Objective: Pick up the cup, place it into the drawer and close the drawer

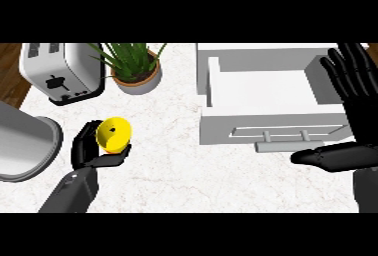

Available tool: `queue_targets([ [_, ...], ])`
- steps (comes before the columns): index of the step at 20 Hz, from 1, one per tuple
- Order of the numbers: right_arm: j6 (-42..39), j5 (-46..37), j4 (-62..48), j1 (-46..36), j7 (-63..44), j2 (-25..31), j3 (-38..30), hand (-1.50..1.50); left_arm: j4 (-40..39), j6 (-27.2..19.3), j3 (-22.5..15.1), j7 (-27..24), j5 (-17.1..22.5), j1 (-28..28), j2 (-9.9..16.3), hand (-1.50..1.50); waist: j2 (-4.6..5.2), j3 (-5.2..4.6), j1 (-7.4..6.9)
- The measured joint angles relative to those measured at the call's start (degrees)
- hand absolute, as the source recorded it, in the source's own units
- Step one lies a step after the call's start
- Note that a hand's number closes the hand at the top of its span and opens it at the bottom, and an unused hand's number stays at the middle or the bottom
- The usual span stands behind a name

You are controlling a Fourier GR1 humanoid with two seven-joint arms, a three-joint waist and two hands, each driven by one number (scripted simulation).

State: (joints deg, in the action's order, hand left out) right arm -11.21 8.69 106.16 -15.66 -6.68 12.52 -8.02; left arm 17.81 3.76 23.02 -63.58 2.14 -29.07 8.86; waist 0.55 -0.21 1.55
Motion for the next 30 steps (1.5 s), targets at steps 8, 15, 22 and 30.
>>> queue_targets([
  [8, 0.17, -0.83, -0.41, 0.62, 0.40, 0.22, -0.36, -1.50, 5.45, 3.01, -3.48, 3.24, -0.45, -7.04, -2.82, 1.50, -0.49, 0.16, -0.82],
  [15, 0.83, -1.92, -0.03, 1.24, 0.14, -0.01, -0.21, -1.50, 16.28, 2.84, -8.40, 13.07, -0.29, -13.26, -6.26, 1.50, -0.93, 0.26, -1.81],
  [22, 1.41, -3.23, -1.50, 0.87, 1.31, -0.37, -0.12, -1.50, 25.76, -3.41, -14.58, 28.95, 2.81, -22.60, -8.37, 1.50, -0.96, 0.27, -1.68],
  [30, -0.19, -1.32, -1.24, 0.70, 1.61, 0.88, -1.69, -1.50, 22.57, -15.23, -21.64, 40.44, 6.17, -35.52, -8.79, 1.50, -0.48, 0.25, 0.07],
])
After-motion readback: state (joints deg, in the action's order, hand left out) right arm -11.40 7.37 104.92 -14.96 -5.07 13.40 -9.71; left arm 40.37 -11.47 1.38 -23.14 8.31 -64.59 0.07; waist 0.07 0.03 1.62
